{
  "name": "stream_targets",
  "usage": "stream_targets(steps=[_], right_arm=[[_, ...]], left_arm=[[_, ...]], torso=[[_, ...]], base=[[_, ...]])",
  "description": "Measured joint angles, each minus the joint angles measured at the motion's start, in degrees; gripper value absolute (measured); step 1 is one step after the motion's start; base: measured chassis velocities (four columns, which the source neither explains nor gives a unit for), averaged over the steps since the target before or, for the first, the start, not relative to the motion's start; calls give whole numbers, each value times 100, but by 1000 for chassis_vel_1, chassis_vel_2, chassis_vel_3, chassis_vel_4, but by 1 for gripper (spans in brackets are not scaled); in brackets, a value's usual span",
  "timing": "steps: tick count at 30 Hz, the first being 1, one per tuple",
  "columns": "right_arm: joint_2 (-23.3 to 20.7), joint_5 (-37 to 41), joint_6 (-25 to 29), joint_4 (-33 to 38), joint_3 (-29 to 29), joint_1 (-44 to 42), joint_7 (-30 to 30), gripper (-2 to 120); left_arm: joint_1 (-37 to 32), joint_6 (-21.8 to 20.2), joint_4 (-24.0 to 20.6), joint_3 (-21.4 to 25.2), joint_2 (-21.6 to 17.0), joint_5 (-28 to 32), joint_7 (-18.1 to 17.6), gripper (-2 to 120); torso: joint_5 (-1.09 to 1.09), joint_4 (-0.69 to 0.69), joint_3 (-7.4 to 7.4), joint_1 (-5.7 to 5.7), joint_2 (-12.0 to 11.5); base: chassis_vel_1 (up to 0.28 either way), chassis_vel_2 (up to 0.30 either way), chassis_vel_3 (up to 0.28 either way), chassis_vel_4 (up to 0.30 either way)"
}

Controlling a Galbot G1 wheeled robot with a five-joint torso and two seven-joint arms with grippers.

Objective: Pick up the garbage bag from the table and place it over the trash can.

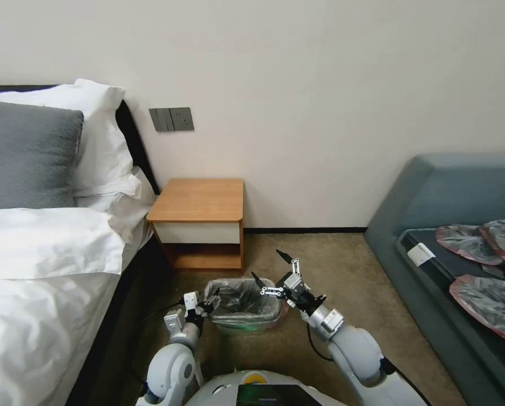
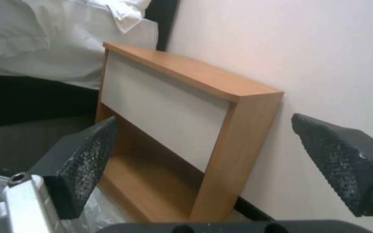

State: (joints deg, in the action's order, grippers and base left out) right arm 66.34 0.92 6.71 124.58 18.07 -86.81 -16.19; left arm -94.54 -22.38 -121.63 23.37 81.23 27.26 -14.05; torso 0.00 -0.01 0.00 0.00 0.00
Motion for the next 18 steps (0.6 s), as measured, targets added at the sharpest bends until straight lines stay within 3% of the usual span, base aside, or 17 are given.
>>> stream_targets(steps=[3, 6, 7, 11, 12, 15, 18], right_arm=[[26, -18, 5, -20, 28, -5, 51, 100], [233, -223, -92, -87, 58, -160, 791, 100], [233, -223, -92, -87, 58, -160, 791, 100], [638, -313, -261, -331, 85, -578, 2176, 100], [638, -313, -261, -331, 85, -578, 2176, 100], [942, -255, -22, -620, 231, -799, 2634, 100], [1086, -208, 98, -725, 266, -911, 2778, 100]], left_arm=[[-33, 136, -18, 12, -14, -262, 11, 93], [-71, 1160, 185, 118, 10, -1097, 268, 99], [-71, 1160, 185, 118, 10, -1097, 268, 99], [-27, 2403, 482, 503, 24, -1730, 737, 100], [-27, 2403, 482, 503, 24, -1730, 737, 100], [30, 2989, 718, 700, -18, -1800, 941, 100], [38, 3139, 813, 719, -37, -1805, 913, 100]], torso=[[0, 0, 0, 0, 0], [0, 1, 0, 0, 0], [0, 1, 0, 0, 0], [-1, -1, 0, 0, 0], [-1, -1, 0, 0, 0], [0, -1, 0, 0, 0], [-1, -1, 0, 0, 0]], base=[[0, 0, 0, 0], [0, 0, 0, 0], [0, 0, 0, 0], [0, 0, 0, 0], [0, 0, 0, 0], [0, 0, 0, 0], [0, 0, 0, 0]])
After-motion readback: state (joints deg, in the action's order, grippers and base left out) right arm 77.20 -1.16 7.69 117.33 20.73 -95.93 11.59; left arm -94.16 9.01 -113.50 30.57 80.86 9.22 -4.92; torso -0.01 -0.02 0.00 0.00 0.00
